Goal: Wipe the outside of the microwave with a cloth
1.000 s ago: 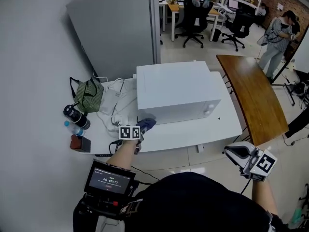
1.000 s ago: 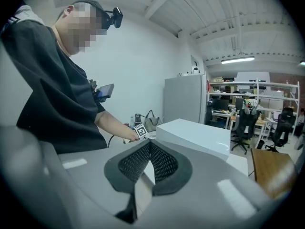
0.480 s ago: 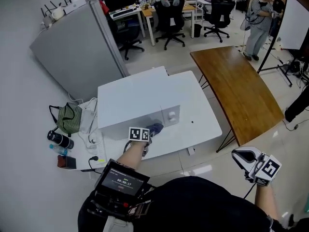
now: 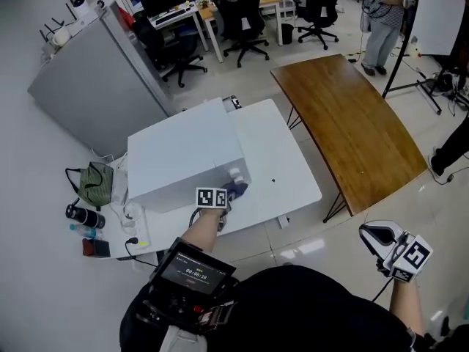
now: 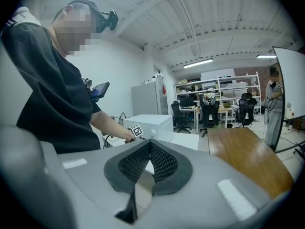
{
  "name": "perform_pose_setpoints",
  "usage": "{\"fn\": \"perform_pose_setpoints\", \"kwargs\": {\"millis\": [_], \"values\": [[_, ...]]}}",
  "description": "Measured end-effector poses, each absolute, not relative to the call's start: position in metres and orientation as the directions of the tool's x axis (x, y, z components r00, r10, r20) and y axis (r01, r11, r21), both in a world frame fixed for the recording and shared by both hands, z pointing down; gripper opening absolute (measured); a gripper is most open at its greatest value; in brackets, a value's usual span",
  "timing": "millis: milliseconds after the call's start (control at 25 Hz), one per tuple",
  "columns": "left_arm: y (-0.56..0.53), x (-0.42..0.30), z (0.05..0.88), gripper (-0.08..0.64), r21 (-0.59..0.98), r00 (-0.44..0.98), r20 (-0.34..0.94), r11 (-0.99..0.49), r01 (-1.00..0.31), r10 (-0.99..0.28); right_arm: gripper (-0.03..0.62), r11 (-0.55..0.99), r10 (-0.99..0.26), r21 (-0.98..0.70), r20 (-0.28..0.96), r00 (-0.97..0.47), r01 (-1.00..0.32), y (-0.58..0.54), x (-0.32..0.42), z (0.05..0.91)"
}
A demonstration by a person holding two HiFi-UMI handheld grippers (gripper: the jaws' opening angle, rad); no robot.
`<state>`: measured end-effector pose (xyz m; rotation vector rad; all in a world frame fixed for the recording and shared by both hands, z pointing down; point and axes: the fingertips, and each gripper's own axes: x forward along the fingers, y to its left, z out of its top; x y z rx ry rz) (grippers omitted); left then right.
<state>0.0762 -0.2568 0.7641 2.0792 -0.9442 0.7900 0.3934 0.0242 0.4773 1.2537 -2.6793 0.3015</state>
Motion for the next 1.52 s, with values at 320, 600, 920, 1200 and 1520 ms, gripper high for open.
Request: {"fn": "perform_pose_setpoints", "kwargs": {"millis": [320, 600, 920, 1200, 1520], "values": [[-0.22, -0.093, 0.751, 0.058, 0.375, 0.507, 0.729, -0.352, -0.857, -0.459, 0.006, 0.771, -0.609, -0.078, 0.199, -0.768, -0.632, -0.006, 0.245, 0.444], [-0.206, -0.283, 0.739, 0.058, 0.345, 0.42, 0.72, -0.241, -0.907, -0.553, 0.006, 0.859, -0.479, -0.073, 0.233, -0.847, -0.506, -0.011, 0.088, 0.43], [-0.22, -0.278, 0.758, 0.058, 0.364, 0.462, 0.72, -0.284, -0.887, -0.518, 0.006, 0.835, -0.512, -0.055, 0.286, -0.81, -0.547, -0.001, 0.072, 0.421], [-0.238, -0.172, 0.78, 0.058, 0.361, 0.475, 0.758, -0.32, -0.876, -0.447, 0.006, 0.764, -0.6, -0.076, 0.28, -0.749, -0.641, 0.007, 0.175, 0.439], [-0.259, 0.046, 0.787, 0.058, 0.391, 0.538, 0.75, -0.398, -0.83, -0.385, 0.006, 0.651, -0.724, -0.092, 0.223, -0.653, -0.754, 0.007, 0.364, 0.454]]}}
